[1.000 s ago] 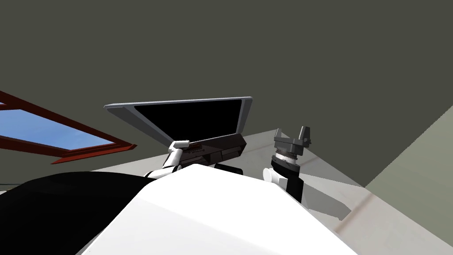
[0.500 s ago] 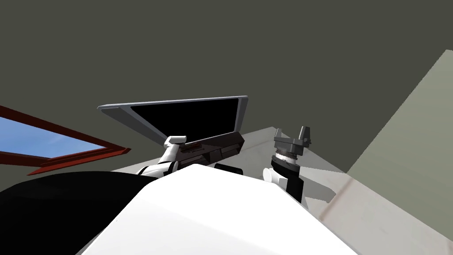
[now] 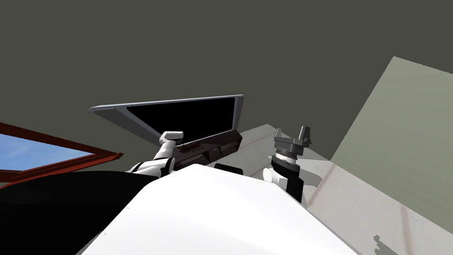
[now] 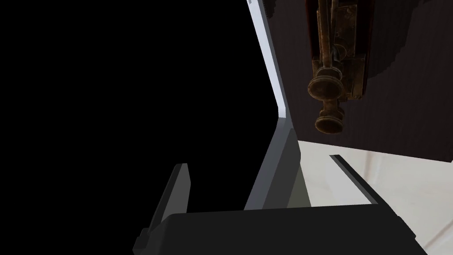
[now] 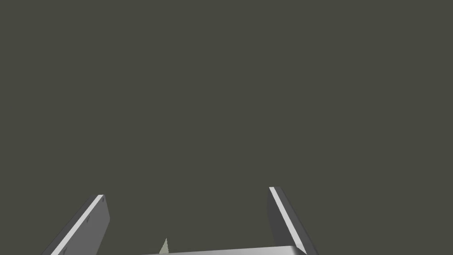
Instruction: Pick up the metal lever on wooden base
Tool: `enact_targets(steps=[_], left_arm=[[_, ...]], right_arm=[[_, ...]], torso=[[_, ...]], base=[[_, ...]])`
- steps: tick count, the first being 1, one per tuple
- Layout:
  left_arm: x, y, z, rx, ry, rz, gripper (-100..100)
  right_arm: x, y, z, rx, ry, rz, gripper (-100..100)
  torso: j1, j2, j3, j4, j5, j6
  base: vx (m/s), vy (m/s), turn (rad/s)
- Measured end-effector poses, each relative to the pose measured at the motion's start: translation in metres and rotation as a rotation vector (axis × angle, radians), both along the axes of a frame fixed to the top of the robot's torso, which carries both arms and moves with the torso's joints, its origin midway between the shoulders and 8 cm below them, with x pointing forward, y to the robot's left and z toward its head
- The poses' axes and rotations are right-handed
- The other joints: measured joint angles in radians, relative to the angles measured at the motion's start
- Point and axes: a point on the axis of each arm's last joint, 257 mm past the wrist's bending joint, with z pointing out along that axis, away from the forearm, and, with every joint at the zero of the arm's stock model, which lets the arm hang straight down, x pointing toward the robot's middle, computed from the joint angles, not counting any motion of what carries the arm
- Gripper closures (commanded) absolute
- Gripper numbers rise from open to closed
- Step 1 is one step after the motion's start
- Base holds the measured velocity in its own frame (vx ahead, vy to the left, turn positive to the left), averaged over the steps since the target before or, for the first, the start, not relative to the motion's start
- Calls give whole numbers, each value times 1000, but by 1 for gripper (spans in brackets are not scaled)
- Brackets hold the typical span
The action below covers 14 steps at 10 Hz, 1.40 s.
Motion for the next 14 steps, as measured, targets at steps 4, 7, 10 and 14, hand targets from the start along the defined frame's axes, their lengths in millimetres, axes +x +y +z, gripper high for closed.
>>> enact_targets(steps=[4, 7, 10, 14], left_arm=[[4, 11, 26, -12, 23, 5, -100], [3, 12, 44, -47, 29, 29, -100], [4, 7, 53, -104, 18, 70, -100], [4, -8, 46, -204, -4, 145, -100]], right_arm=[[0, 0, 0, 0, 0, 0, 0], [0, 0, 0, 0, 0, 0, 0], [0, 0, 0, 0, 0, 0, 0], [0, 0, 0, 0, 0, 0, 0]], torso=[[0, -1, -1, 0, 0, 0], [1, 1, 1, 0, 1, 0], [5, 0, 0, 0, 1, 0], [4, -2, -1, 0, 1, -1]], base=[[-95, 33, -112], [-128, 53, -178], [-121, 88, -151], [-102, 81, -150]])
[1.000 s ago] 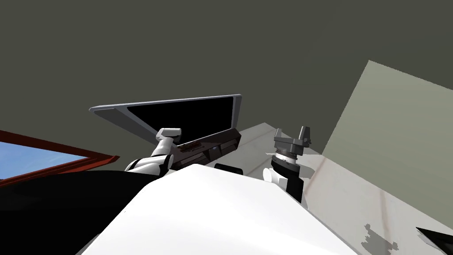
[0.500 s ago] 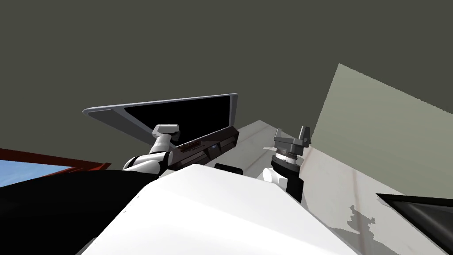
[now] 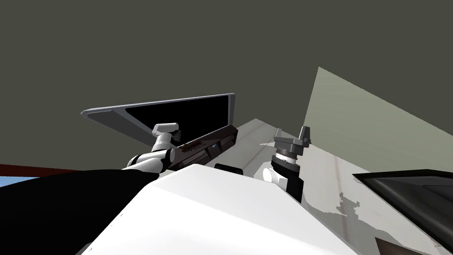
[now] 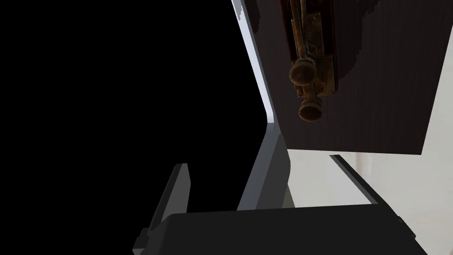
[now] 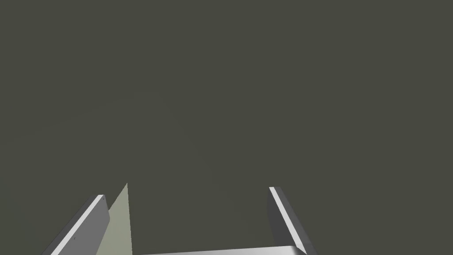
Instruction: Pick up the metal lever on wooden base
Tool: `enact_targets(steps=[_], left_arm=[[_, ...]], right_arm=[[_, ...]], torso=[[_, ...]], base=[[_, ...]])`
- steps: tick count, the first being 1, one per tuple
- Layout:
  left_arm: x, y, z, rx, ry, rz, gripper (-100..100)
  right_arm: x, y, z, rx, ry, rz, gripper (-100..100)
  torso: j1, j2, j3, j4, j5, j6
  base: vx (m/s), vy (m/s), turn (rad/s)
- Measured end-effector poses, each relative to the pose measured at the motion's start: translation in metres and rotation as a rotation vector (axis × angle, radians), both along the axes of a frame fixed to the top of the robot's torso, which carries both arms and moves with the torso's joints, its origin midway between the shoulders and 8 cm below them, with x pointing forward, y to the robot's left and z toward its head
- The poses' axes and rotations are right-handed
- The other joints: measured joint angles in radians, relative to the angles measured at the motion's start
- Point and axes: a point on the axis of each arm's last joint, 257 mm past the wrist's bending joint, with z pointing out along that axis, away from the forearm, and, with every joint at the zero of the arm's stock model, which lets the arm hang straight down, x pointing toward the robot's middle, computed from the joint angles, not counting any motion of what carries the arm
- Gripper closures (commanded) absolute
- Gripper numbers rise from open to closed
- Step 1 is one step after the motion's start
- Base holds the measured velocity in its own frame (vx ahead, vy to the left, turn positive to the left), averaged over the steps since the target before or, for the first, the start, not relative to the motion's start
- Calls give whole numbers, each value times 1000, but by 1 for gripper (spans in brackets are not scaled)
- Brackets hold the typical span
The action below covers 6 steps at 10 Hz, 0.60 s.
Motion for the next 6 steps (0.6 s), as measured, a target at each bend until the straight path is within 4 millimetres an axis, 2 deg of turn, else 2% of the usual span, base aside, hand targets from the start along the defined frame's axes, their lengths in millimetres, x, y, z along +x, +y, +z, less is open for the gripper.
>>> enact_targets(steps=[2, 3, 4, 6], left_arm=[[-1, -19, -14, -72, -5, 50, -100], [-7, -29, -24, -112, -3, 79, -100], [-9, -32, -29, -132, 1, 94, -100], [-17, -49, -53, -192, 18, 129, -100]], right_arm=[[0, 0, 0, 0, 0, 0, 0], [0, 0, 0, 0, 0, 0, 0], [0, 0, 0, 0, 0, 0, 0], [0, 0, 0, 0, 0, 0, 0]], torso=[[3, -1, 0, 0, 1, 0], [4, -2, -1, 0, 1, 0], [2, -4, -2, -1, 1, -1], [2, -6, -3, -1, 1, -1]], base=[[-80, 136, -188], [-36, 94, -68], [-34, 107, -129], [0, 115, -123]])
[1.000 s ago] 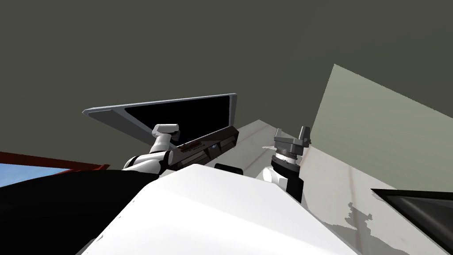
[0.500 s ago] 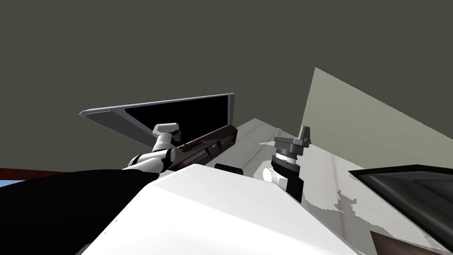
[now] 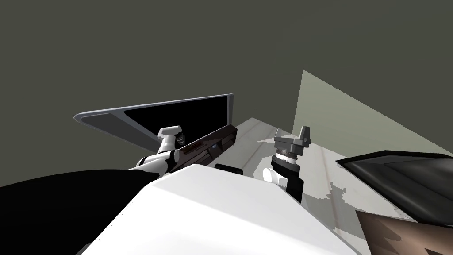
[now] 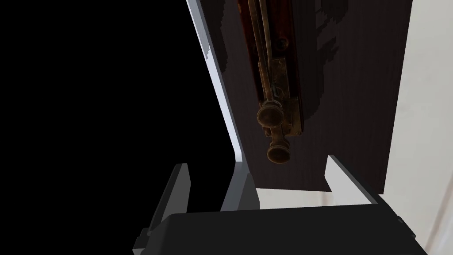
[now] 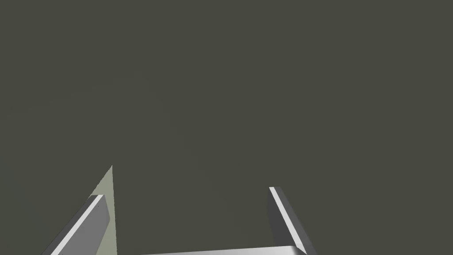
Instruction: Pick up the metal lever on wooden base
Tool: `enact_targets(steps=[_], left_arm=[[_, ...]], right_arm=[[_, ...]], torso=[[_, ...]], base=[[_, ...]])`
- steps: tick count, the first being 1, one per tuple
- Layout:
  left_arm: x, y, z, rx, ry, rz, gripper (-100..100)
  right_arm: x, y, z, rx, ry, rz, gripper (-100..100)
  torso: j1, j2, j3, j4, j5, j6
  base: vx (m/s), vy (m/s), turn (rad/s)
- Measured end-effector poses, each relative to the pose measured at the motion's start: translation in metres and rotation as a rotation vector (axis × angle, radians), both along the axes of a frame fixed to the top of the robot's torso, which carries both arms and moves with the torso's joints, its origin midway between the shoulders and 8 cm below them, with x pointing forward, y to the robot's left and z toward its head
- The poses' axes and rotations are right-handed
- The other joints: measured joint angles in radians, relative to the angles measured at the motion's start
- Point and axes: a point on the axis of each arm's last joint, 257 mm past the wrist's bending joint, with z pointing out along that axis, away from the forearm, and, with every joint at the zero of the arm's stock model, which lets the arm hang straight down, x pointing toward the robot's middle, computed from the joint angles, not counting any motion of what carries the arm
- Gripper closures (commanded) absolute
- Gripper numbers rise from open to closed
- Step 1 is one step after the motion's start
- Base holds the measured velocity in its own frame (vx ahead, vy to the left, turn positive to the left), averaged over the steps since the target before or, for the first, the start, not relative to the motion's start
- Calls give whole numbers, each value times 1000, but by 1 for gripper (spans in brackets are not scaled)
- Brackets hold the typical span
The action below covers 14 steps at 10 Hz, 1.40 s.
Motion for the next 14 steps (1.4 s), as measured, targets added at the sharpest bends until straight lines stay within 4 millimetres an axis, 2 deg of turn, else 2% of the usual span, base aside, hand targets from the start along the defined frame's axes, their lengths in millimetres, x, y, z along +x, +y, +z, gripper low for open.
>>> enact_targets(steps=[3, 6, 7, 8, 9, 14], left_arm=[[-21, -40, -53, -120, 65, 52, -100], [-54, -87, -106, -218, 150, 77, -100], [-69, -100, -121, -241, 173, 80, -100], [-70, -101, -122, -243, 176, 80, 0], [-70, -101, -122, -243, 175, 80, -100], [-109, -65, -133, -254, 173, 162, -100]], right_arm=[[0, 0, 0, 0, 0, 0, 0], [0, 0, 0, 0, 0, 0, 0], [0, 0, 0, 0, 0, 0, 0], [0, 0, 0, 0, 0, 0, 0], [0, 0, 0, 0, 0, 0, 0], [0, 0, 0, 0, 0, 0, 0]], torso=[[5, -5, -3, -1, 1, 0], [6, -8, -5, -2, 1, 0], [5, -8, -5, -2, 1, 0], [-3, -4, -2, -1, -1, 0], [-6, -3, -2, -1, -2, 0], [-8, 0, 0, 0, -2, 0]], base=[[51, 174, -115], [84, 182, -68], [-13, 23, -46], [0, 0, 0], [-14, -16, -188], [-30, -27, -192]])
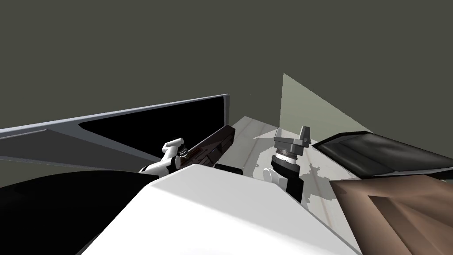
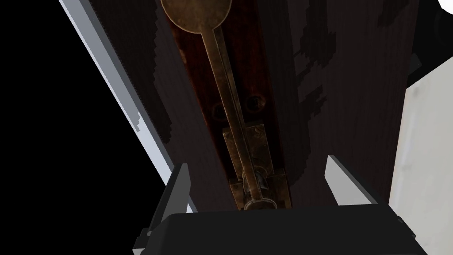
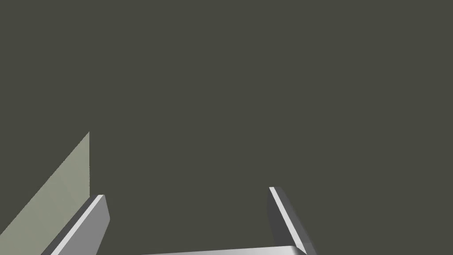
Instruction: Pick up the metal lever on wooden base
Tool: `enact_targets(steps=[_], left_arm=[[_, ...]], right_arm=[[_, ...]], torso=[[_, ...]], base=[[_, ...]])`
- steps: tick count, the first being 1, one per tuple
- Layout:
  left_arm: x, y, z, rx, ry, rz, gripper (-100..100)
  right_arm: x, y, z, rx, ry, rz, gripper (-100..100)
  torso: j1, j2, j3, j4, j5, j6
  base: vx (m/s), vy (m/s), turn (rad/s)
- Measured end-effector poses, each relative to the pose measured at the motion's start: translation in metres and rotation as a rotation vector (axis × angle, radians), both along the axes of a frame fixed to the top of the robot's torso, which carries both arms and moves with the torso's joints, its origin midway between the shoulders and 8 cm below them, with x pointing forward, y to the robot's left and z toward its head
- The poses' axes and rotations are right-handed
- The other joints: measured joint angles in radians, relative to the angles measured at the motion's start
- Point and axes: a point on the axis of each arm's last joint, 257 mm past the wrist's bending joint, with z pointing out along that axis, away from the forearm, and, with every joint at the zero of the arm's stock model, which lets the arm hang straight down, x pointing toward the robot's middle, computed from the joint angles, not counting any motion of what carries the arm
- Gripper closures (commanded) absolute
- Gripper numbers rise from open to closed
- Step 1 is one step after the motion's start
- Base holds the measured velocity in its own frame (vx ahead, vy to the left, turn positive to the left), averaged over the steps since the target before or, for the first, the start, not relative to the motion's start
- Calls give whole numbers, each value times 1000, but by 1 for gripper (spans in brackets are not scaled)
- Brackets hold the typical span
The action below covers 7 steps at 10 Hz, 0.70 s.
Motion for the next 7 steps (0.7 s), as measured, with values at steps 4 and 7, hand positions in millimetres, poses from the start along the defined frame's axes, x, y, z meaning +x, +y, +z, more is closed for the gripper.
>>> enact_targets(steps=[4, 7], left_arm=[[-49, 39, -7, 5, -2, 106, -100], [-57, 44, -9, 1, 0, 127, -100]], right_arm=[[0, 0, 0, 0, 0, 0, 0], [0, 0, 0, 0, 0, 0, 0]], torso=[[-2, 1, 1, 0, 0, 1], [1, -1, -1, 0, 0, 0]], base=[[-33, -38, -264], [-7, -10, -40]])
